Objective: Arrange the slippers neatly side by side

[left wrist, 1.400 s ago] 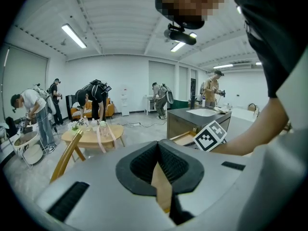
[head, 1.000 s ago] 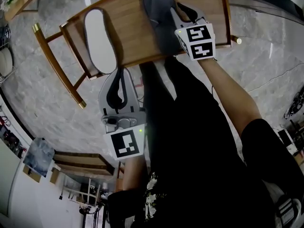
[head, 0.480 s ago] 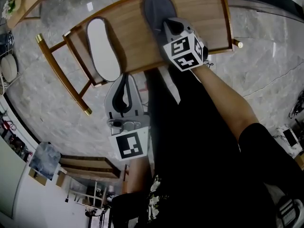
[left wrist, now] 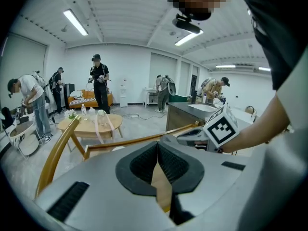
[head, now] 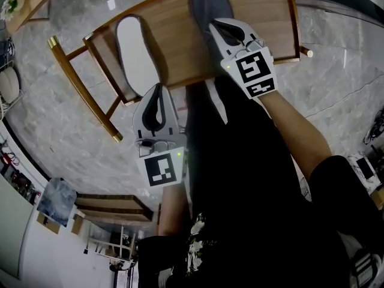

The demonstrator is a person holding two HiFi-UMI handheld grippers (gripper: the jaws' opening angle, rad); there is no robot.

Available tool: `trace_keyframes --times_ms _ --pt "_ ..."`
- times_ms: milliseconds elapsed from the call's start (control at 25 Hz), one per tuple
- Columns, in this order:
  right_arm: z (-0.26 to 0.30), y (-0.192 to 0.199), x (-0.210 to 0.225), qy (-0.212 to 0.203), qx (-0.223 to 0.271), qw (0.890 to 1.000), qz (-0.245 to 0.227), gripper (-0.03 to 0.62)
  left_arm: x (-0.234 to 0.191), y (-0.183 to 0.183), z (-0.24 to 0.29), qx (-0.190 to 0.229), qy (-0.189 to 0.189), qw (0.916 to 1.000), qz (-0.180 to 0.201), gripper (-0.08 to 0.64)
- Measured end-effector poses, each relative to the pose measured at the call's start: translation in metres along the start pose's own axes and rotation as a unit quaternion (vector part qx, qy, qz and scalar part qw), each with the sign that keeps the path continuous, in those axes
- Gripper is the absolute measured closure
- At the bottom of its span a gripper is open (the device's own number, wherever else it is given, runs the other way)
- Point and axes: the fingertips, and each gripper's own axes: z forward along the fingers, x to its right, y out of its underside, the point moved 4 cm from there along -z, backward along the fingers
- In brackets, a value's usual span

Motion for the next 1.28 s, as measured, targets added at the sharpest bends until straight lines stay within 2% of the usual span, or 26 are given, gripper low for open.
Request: trace_keyframes --times_ms 160,320,480,560,720,880,1120,1280 --pt "0.006 -0.015 -0.035 -0.041 0.02 0.999 0.017 0.594 -0.033 0.009 0.0 -0.009 -0.007 0.9999 -0.01 0.555" --pt "0.021 -0.01 -0.08 -0.09 0.004 0.995 0.035 0.594 -0.061 0.031 0.0 -0.042 0.006 0.9987 -0.027 0.555" --pt "0.03 -0.01 -0.122 -0.149 -0.011 0.987 0.061 0.594 -0.083 0.046 0.008 -0.059 0.012 0.9975 -0.038 0.551" --pt "0.031 -0.01 -0.138 -0.165 -0.022 0.984 0.062 0.594 -0.09 0.049 0.015 -0.068 0.017 0.9968 -0.039 0.476" --pt "0.043 -0.004 -0.154 -0.171 -0.054 0.983 0.047 0.594 -0.099 0.057 0.03 -0.087 0.035 0.995 -0.036 0.447" --pt "0.059 0.001 -0.168 -0.175 -0.085 0.98 0.026 0.594 -0.119 0.081 0.042 -0.135 0.03 0.9897 -0.036 0.426" --pt "0.069 0.018 -0.174 -0.18 -0.124 0.976 0.024 0.594 -0.131 0.103 0.052 -0.162 0.016 0.9809 -0.107 0.416" --pt "0.077 0.028 -0.179 -0.196 -0.137 0.971 0.016 0.594 -0.138 0.114 0.052 -0.177 0.007 0.9742 -0.139 0.395"
